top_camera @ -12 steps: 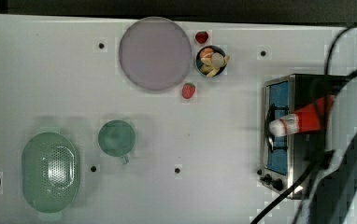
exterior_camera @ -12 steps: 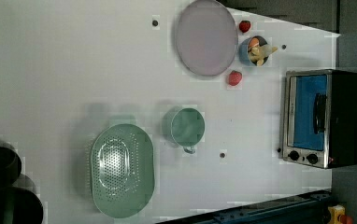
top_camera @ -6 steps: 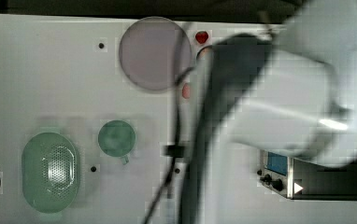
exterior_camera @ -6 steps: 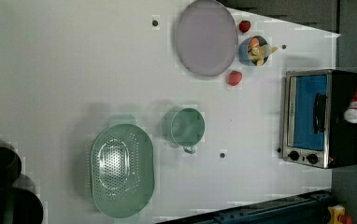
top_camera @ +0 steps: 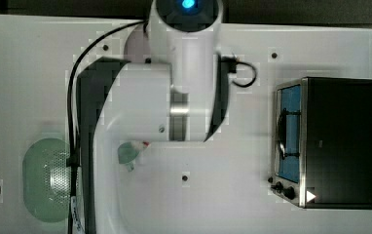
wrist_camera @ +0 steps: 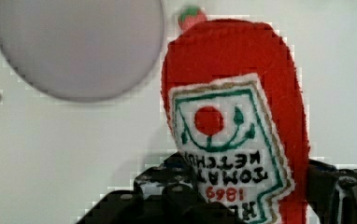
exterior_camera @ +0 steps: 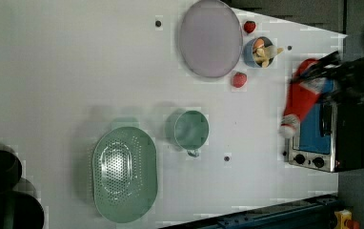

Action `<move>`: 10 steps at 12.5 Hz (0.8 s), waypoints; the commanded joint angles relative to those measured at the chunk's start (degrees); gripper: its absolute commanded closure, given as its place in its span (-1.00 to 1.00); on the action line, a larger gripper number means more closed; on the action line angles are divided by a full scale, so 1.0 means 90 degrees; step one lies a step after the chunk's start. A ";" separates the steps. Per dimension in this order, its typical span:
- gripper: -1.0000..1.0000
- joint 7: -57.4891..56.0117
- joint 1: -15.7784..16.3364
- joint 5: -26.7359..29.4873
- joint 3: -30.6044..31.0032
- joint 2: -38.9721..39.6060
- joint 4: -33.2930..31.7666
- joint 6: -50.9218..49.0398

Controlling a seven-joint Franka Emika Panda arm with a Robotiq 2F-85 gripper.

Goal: Pick Ketchup from oven and place it on table.

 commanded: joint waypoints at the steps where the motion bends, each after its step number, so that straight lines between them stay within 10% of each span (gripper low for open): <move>1: -0.27 0.0079 -0.0295 -0.0116 -0.0332 -0.0045 -0.0925 0.0907; 10: -0.27 0.0079 -0.0303 -0.0116 -0.0335 0.0318 -0.3166 0.3943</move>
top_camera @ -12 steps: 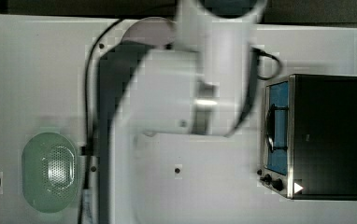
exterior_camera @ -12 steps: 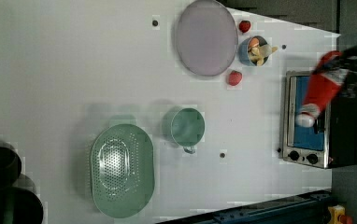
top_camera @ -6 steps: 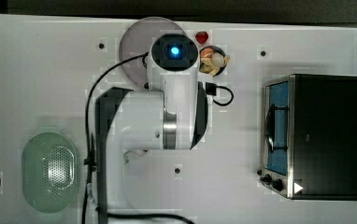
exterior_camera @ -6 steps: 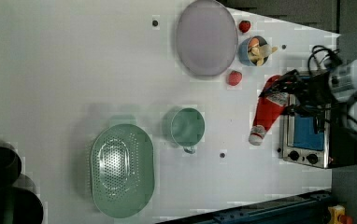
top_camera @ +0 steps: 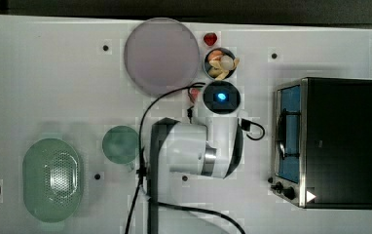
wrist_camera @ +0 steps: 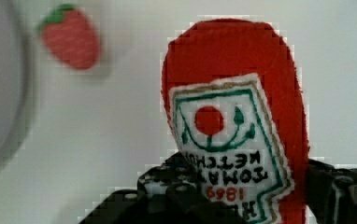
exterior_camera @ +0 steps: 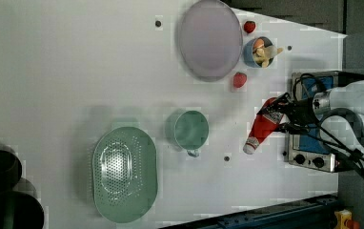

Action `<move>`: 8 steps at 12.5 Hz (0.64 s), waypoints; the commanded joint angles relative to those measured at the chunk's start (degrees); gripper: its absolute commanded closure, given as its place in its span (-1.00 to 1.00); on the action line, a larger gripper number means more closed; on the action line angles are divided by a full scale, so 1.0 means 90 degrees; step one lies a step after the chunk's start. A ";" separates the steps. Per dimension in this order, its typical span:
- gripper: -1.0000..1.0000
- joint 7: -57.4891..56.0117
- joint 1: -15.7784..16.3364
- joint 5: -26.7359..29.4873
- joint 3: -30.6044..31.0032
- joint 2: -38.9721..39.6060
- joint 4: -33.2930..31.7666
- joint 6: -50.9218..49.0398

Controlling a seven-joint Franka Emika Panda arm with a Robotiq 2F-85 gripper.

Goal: Pick Ketchup from oven and place it on table.

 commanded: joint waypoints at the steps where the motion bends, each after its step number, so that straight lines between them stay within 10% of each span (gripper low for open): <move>1: -0.27 0.0066 0.0171 -0.0027 0.0061 0.0146 -0.0062 0.0947; 5: -1.00 0.0136 0.0179 -0.0016 0.0083 0.0465 -0.0045 0.1328; 8: -1.00 0.0188 0.0199 -0.0016 0.0091 -0.0015 0.0160 0.1215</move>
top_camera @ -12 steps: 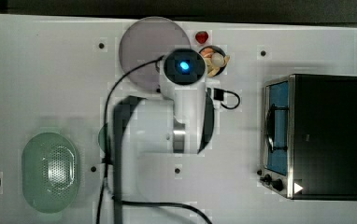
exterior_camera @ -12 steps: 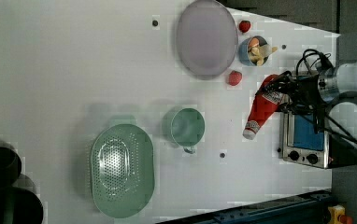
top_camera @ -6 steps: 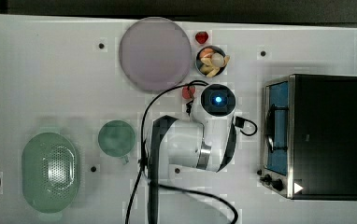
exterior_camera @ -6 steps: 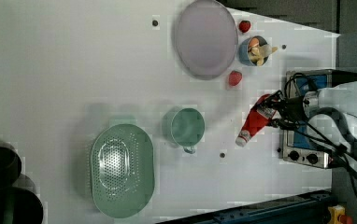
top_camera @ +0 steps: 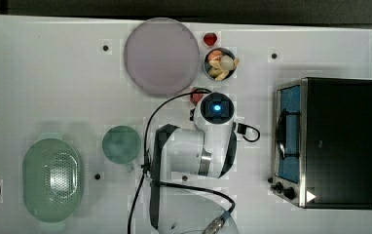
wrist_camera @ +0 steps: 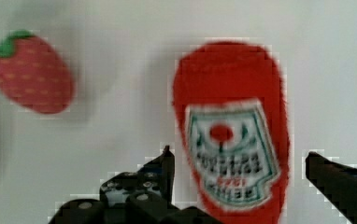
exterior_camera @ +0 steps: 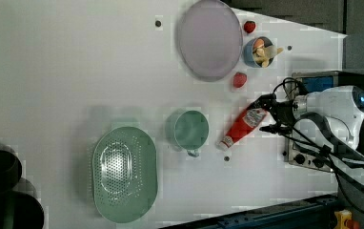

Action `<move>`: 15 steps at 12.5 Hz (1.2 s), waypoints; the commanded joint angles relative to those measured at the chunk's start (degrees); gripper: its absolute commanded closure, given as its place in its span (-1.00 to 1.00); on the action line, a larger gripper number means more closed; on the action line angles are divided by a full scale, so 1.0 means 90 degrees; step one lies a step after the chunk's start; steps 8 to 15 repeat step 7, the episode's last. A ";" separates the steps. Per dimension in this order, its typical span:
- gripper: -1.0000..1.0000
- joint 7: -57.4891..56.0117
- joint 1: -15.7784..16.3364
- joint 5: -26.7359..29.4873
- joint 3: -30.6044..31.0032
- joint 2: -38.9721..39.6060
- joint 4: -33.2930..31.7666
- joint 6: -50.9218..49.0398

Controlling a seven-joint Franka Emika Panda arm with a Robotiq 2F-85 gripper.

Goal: Pick Ketchup from oven and place it on table.

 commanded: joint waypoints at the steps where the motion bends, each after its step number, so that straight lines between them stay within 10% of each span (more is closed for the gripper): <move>1: -1.00 0.0162 0.0126 -0.0023 0.0108 -0.1074 0.0456 -0.0192; 7: -1.00 0.0162 0.0125 -0.0035 0.0102 -0.2469 0.1602 -0.2149; 15: -1.00 0.0162 0.0125 -0.0035 0.0102 -0.2469 0.1602 -0.2149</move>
